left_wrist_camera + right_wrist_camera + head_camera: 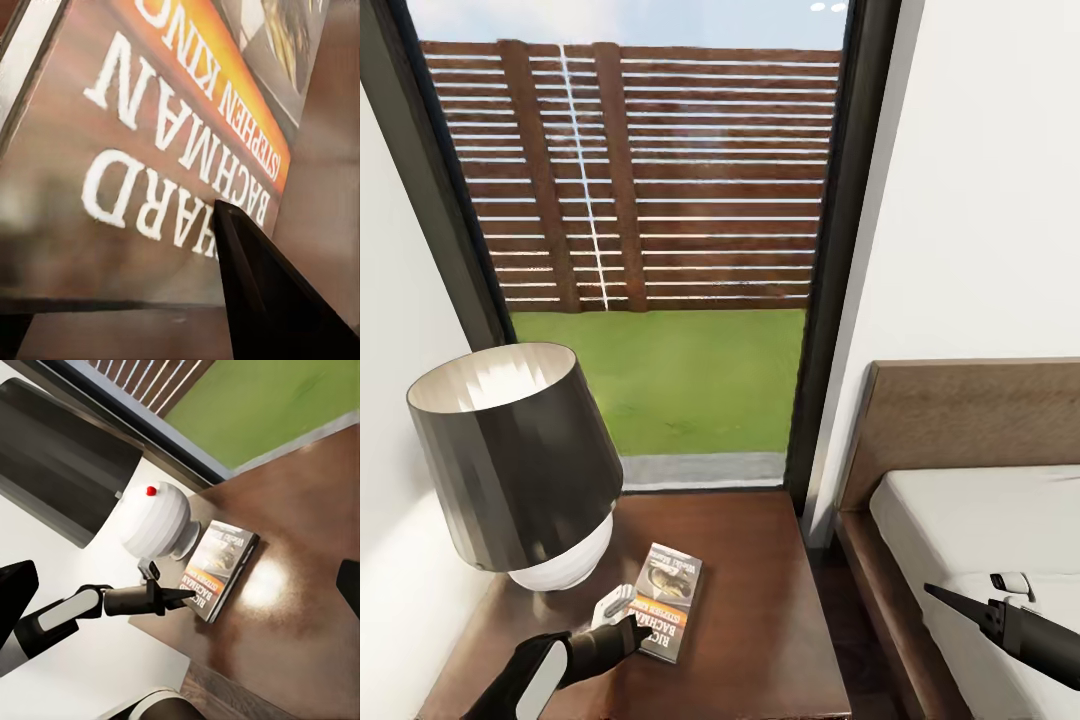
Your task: In the bedroom, move the book from the bed onto either nightstand, and place the two sandals side by side next to the bed.
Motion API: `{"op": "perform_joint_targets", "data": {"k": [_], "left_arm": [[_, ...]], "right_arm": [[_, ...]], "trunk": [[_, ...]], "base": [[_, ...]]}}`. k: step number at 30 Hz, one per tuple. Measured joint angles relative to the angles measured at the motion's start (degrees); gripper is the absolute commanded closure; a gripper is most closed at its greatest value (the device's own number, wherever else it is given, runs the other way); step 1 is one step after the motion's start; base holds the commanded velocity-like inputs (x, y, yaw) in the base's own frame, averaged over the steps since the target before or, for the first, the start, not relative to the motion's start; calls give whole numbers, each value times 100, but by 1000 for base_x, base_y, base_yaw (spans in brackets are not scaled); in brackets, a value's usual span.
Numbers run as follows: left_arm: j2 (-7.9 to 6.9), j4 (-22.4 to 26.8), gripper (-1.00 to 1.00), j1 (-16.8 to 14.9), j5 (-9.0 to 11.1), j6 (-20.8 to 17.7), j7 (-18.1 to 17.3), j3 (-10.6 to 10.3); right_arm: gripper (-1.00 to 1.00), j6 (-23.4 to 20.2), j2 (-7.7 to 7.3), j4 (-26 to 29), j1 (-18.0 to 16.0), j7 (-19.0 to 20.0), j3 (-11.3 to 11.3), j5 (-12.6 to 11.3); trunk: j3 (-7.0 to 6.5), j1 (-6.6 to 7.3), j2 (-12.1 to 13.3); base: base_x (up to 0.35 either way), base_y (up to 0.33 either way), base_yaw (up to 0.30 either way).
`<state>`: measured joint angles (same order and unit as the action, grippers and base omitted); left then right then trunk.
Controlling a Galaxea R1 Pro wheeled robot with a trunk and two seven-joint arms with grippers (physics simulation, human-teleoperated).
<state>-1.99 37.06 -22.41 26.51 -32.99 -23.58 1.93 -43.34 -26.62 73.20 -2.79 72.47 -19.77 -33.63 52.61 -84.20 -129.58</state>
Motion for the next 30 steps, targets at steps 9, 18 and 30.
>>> {"op": "perform_joint_targets", "data": {"k": [9, 18, 30], "left_arm": [[1, 21, 100, 0, 13, -5, -31, 5], [1, 21, 100, 0, 13, -4, -32, 6], [3, -18, -100, -1, -29, 29, -144, 21]], "right_arm": [[-100, -1, 0, 2, 0, 0, 2, -1], [-100, -1, 0, 2, 0, 0, 0, -1], [-100, 0, 0, 2, 0, 0, 2, 1]], "trunk": [[19, -23, -41], [19, -23, -42], [19, -23, -41]], "base": [[0, 0, 0], [0, 0, 0], [0, 0, 0]]}}
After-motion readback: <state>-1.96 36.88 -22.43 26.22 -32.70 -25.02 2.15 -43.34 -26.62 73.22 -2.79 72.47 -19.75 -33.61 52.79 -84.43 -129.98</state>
